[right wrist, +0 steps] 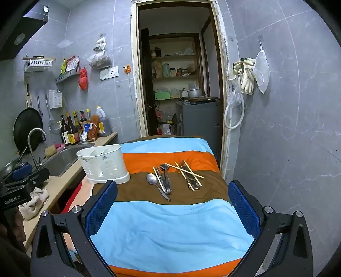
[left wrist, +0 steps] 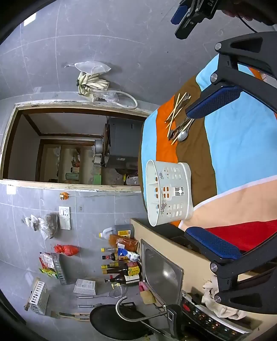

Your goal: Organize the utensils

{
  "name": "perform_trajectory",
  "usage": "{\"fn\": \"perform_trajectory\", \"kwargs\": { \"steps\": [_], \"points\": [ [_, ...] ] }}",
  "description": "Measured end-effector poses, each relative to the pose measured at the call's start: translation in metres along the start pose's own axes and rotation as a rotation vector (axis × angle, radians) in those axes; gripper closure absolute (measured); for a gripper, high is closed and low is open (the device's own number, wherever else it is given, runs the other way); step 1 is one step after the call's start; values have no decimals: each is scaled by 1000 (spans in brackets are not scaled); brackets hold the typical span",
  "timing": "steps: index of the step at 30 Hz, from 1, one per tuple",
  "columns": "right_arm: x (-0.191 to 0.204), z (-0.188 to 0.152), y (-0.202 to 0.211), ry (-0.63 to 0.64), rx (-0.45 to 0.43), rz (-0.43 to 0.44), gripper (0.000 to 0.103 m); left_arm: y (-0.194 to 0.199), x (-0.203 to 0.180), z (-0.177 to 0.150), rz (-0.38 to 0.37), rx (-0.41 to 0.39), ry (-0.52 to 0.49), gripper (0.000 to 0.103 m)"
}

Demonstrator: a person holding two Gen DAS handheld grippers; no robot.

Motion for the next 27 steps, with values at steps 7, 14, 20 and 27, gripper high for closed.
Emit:
{"fn": "perform_trajectory", "kwargs": {
  "steps": [7,14,20,27],
  "points": [
    [1,0,0,1,3,-1,1,0,-2,0,-5,-1,-2,1],
    [2,1,-1,2,5,-2,1,0,0,0,-3,-1,6,1],
    [3,0,-1,2,7,-1,1,0,0,0,-3,1,7,1],
    [4,-1,-3,3,8,-2,1,0,0,0,-2,1,8,1]
  ]
}}
Point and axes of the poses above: each gripper's, at about its wrist camera, not at the fingertips, and y roughly against the way its jaws point, x to its left, z to its top, the point moved 5 cm from there along -y, roughly the way its jaws point, and after that the axes turned 5 degrees about x, right-handed, at the moved point
